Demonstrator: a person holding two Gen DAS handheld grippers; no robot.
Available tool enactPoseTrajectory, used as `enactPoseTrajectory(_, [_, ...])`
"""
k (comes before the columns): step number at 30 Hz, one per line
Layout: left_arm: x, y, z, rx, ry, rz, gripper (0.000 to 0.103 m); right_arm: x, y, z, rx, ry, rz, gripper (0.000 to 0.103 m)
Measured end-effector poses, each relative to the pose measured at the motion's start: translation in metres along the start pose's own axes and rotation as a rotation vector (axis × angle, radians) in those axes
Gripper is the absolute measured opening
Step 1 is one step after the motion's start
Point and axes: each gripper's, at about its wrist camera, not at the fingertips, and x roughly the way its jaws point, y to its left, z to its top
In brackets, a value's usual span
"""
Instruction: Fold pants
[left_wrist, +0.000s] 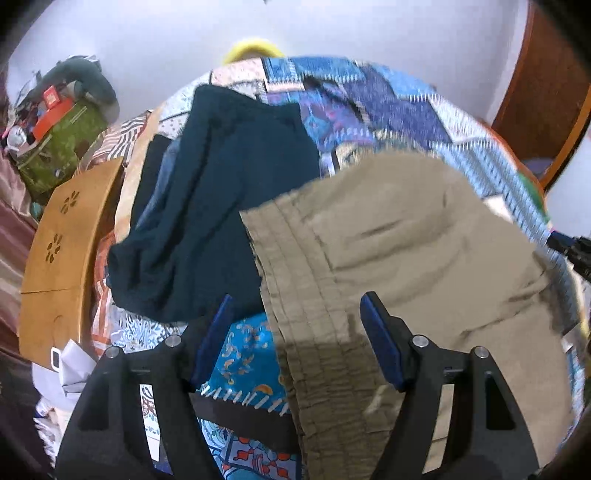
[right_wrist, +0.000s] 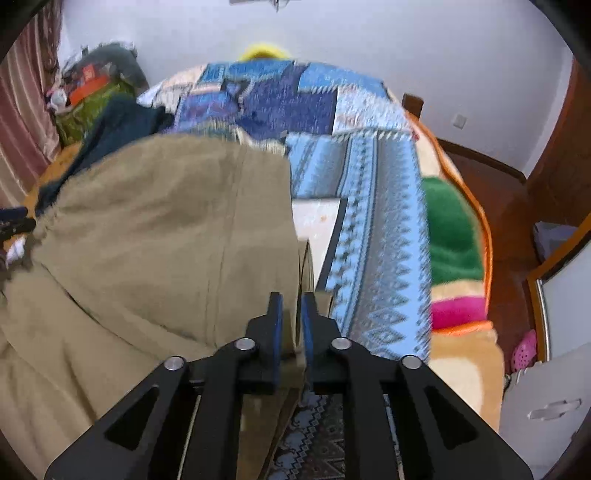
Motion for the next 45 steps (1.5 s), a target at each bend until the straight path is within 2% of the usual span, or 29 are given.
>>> enactPoseTrajectory(1, [-0.003,0.003,0.003,-0.01,-0.009,-0.006,0.072,-0.003,0.0,0.005,0.002,-0.018,0.002,0.029])
enactPoseTrajectory(4, [-0.009,0.014,0.018,-0.039,-0.04,-0.009,0.076,-0.01,0.001,0.023,0.005,-0.077,0.001,0.042])
enactPoseTrajectory(8, [-0.001,0.027,0.038,-0.066,-0.048,0.016,0.077,-0.008,0.001,0.05,0.016,-0.12,0.024,0.045])
enactPoseTrajectory(12, [0.021,0.036,0.049,-0.092,-0.014,0.011,0.077,0.011,0.002,0.074,0.021,-0.124,0.051,0.045])
enactPoseTrajectory(23, [0.094,0.036,0.056,-0.112,0.111,-0.017,0.077,0.107,-0.006,0.11,0.086,0.008,0.099,0.045])
enactPoseTrajectory(31, [0.113,0.034,0.056,-0.13,0.141,-0.072,0.076,0.174,-0.002,0.117,0.143,0.13,0.14,0.045])
enactPoseTrajectory(32, [0.115,0.034,0.056,-0.136,0.143,-0.087,0.075,0.174,0.0,0.116,0.14,0.117,0.136,0.044])
enactPoseTrajectory(34, [0.117,0.035,0.057,-0.151,0.146,-0.117,0.064,0.173,0.006,0.114,0.119,0.106,0.132,0.032])
enactPoseTrajectory(35, [0.116,0.036,0.058,-0.159,0.143,-0.116,0.063,0.172,0.009,0.113,0.107,0.102,0.125,0.028])
enactPoseTrajectory(36, [0.115,0.035,0.058,-0.163,0.135,-0.112,0.059,0.172,0.009,0.113,0.1,0.102,0.125,0.017])
enactPoseTrajectory(37, [0.114,0.035,0.058,-0.161,0.128,-0.108,0.056,0.171,0.012,0.113,0.089,0.102,0.119,0.012])
enactPoseTrajectory(41, [0.098,0.03,0.06,-0.125,0.08,-0.056,0.05,0.159,0.021,0.116,0.036,0.061,0.068,0.009])
enactPoseTrajectory(45, [0.073,0.026,0.068,-0.082,0.021,-0.016,0.047,0.123,0.015,0.13,0.042,-0.035,0.052,0.009])
